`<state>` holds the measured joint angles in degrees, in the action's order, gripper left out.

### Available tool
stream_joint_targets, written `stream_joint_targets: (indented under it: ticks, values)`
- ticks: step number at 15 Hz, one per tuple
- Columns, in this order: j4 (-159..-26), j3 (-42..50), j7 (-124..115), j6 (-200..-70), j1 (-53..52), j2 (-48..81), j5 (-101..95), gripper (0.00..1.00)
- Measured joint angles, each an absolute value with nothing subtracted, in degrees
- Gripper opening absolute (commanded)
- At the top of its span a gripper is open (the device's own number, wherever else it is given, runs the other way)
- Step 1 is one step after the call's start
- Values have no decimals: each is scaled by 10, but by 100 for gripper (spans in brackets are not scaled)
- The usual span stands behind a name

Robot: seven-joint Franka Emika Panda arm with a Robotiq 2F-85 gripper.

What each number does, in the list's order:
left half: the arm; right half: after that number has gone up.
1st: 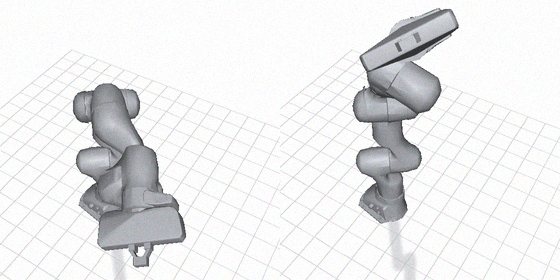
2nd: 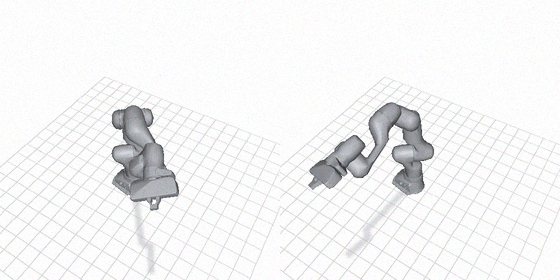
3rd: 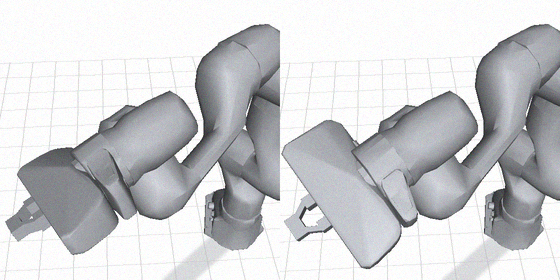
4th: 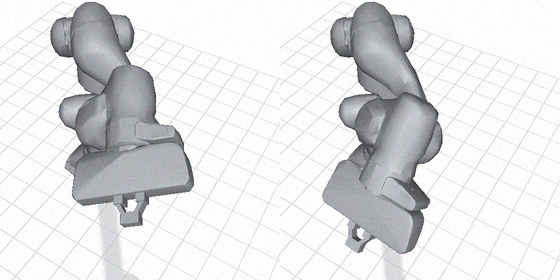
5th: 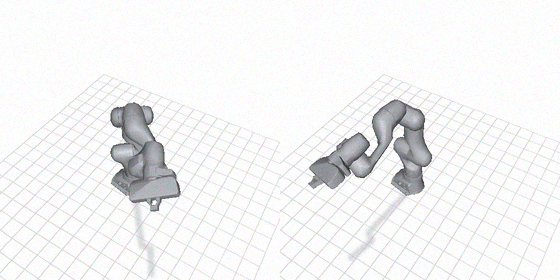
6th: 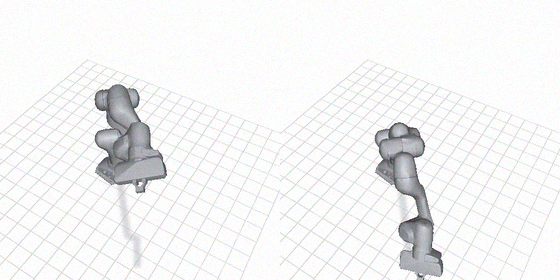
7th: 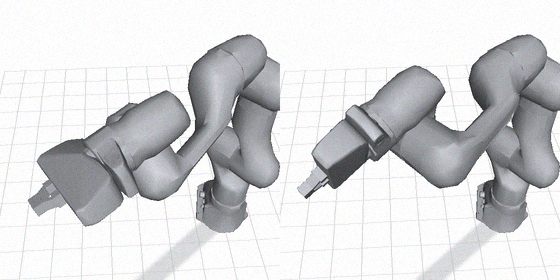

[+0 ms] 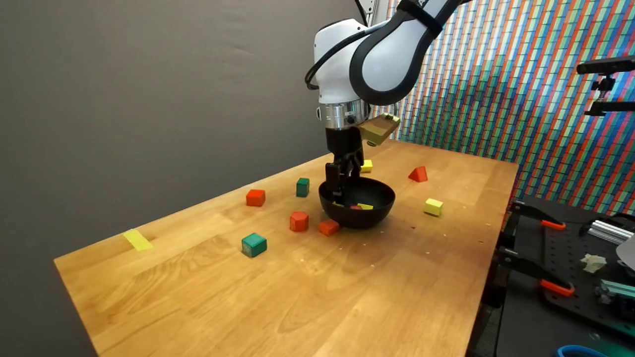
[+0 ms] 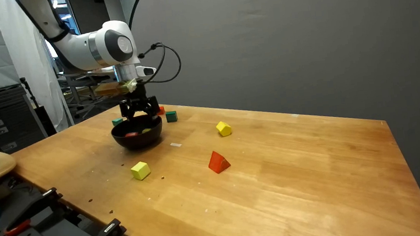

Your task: Remove all the contents from the black bowl.

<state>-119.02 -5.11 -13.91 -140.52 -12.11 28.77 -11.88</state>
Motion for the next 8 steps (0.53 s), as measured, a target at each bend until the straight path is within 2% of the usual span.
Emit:
stream_joint_targets:
  ticks: [8]
  values:
    - [-1151,-53,-67,-1351,-110,320,-93,100]
